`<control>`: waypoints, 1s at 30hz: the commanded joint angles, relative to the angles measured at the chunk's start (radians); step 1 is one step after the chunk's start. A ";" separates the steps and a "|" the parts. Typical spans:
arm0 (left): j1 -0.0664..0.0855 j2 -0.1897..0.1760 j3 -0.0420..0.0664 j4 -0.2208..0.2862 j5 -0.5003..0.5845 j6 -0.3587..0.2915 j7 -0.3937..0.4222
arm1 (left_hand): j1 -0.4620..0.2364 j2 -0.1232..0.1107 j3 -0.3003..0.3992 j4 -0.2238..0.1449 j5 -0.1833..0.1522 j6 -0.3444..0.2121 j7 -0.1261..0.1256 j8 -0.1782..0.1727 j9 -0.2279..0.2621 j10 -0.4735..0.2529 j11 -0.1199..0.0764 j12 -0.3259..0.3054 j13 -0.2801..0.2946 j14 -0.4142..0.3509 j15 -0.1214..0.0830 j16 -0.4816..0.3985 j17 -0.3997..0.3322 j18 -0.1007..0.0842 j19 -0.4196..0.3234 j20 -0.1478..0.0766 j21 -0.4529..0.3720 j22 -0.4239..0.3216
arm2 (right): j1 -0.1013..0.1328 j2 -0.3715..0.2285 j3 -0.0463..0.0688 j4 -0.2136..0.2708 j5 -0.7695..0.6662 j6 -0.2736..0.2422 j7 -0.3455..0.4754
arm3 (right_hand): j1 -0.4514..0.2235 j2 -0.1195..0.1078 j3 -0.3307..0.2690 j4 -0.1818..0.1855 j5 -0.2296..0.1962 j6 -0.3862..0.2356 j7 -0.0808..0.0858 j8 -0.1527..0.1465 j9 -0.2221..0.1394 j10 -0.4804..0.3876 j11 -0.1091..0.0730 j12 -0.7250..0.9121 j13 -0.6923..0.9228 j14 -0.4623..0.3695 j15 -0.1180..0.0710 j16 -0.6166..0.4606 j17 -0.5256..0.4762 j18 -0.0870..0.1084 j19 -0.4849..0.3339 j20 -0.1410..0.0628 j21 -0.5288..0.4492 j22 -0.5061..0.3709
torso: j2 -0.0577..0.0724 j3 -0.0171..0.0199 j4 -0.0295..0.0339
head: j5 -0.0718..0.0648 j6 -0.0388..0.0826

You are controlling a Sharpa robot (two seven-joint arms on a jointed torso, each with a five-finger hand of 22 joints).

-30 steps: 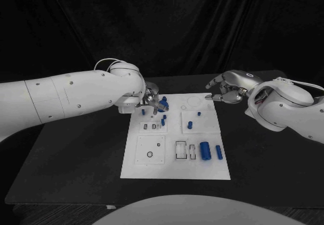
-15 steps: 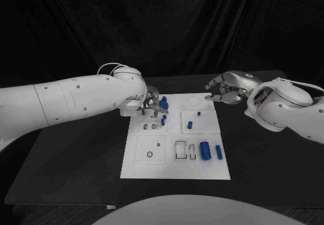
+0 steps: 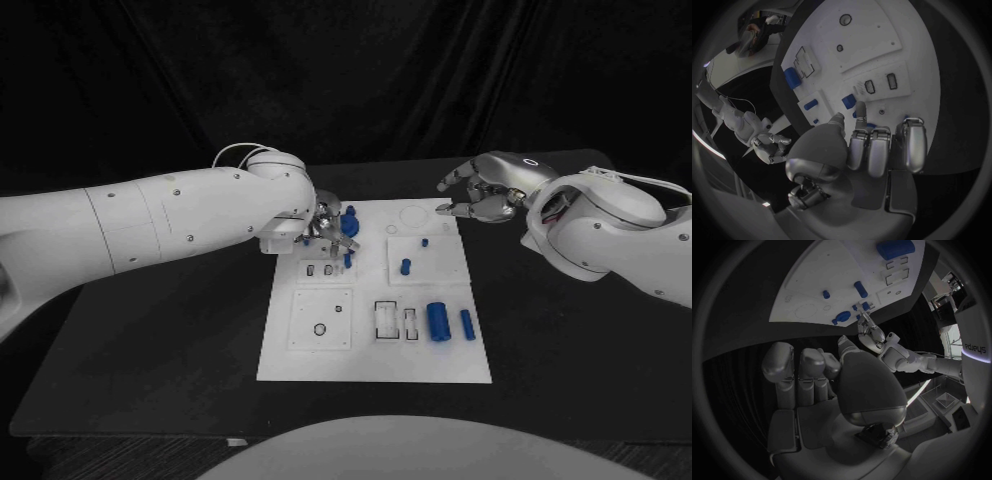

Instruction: Assemble the parts on the task board

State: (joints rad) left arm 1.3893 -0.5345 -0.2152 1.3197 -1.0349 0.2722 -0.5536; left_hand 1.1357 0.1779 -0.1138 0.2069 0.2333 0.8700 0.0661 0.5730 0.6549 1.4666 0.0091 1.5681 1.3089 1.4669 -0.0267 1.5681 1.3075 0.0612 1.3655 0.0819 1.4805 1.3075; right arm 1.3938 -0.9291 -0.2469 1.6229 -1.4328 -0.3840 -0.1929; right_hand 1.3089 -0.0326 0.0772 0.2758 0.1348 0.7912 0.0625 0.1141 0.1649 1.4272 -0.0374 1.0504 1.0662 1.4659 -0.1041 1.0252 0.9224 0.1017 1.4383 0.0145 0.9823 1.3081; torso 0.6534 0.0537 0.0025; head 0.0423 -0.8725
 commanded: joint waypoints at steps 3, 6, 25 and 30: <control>-0.007 0.005 0.001 -0.003 0.001 -0.003 0.033 | 0.012 -0.003 0.016 -0.007 0.006 0.001 -0.003 -0.011 0.005 0.104 -0.006 0.003 0.262 0.104 -0.007 0.003 0.263 -0.005 -0.005 -0.003 -0.004 0.077 | -0.003 0.000 0.001 -0.001 -0.002 -0.007 0.003 | 0.003 0.009 -0.007 0.001 0.006 0.007 0.000 0.006 -0.001 -0.009 0.000 -0.003 -0.001 0.017 0.009 0.004 0.001 -0.006 -0.002 0.003 0.003 0.136 | 0.000 0.0006 -0.0012 | -0.001 0.000; -0.011 0.006 0.001 -0.003 0.001 0.000 0.036 | 0.013 -0.003 0.019 -0.009 0.008 0.001 -0.003 -0.013 0.006 0.104 -0.006 0.003 0.262 0.104 -0.008 0.003 0.263 -0.005 -0.006 -0.003 -0.005 0.077 | -0.004 0.001 0.001 -0.001 -0.002 -0.006 0.003 | 0.003 0.009 -0.007 0.001 0.006 0.007 0.000 0.006 -0.001 -0.009 0.000 -0.003 -0.001 0.017 0.009 0.004 0.001 -0.006 -0.002 0.003 0.003 0.136 | 0.000 0.0007 -0.0012 | -0.001 0.000; -0.018 0.011 0.001 -0.002 0.001 0.006 0.048 | 0.018 -0.010 0.048 -0.031 0.018 0.009 -0.006 -0.027 0.017 0.104 -0.009 0.003 0.262 0.104 -0.010 0.003 0.263 -0.004 -0.008 -0.005 -0.008 0.076 | -0.006 0.004 0.001 -0.005 -0.002 -0.001 0.003 | 0.004 0.011 -0.007 0.001 0.007 0.008 0.001 0.007 -0.002 -0.010 0.001 -0.008 -0.006 0.017 0.009 0.004 0.000 -0.005 -0.003 0.004 -0.004 0.135 | 0.000 0.0012 0.0005 | -0.003 0.000; -0.019 0.011 0.001 -0.002 0.001 0.009 0.047 | 0.019 -0.013 0.057 -0.038 0.020 0.011 -0.007 -0.032 0.021 0.104 -0.009 0.003 0.262 0.104 -0.010 0.003 0.263 -0.004 -0.010 -0.005 -0.010 0.074 | -0.006 0.004 0.001 -0.005 -0.002 0.001 0.004 | 0.004 0.011 -0.007 0.001 0.007 0.008 0.001 0.007 -0.002 -0.010 0.001 -0.009 -0.006 0.017 0.009 0.004 0.000 -0.005 -0.003 0.004 -0.003 0.135 | 0.000 0.0010 0.0000 | -0.003 0.000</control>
State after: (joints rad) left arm 1.3723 -0.5254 -0.2151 1.3158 -1.0353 0.2724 -0.5235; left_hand 1.1476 0.1660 -0.0627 0.1669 0.2489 0.8737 0.0624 0.5450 0.6747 1.4665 0.0092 1.5681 1.3089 1.4631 -0.0303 1.5681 1.3075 0.0610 1.3620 0.0784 1.4769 1.3074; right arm 1.3902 -0.9248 -0.2470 1.6180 -1.4327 -0.3834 -0.1910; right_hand 1.3132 -0.0284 0.0772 0.2758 0.1388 0.7913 0.0625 0.1141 0.1639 1.4236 -0.0338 1.0464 1.0615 1.4659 -0.1041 1.0259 0.9222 0.1018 1.4383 0.0145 0.9823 1.3077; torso 0.6531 0.0551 0.0029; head 0.0390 -0.8725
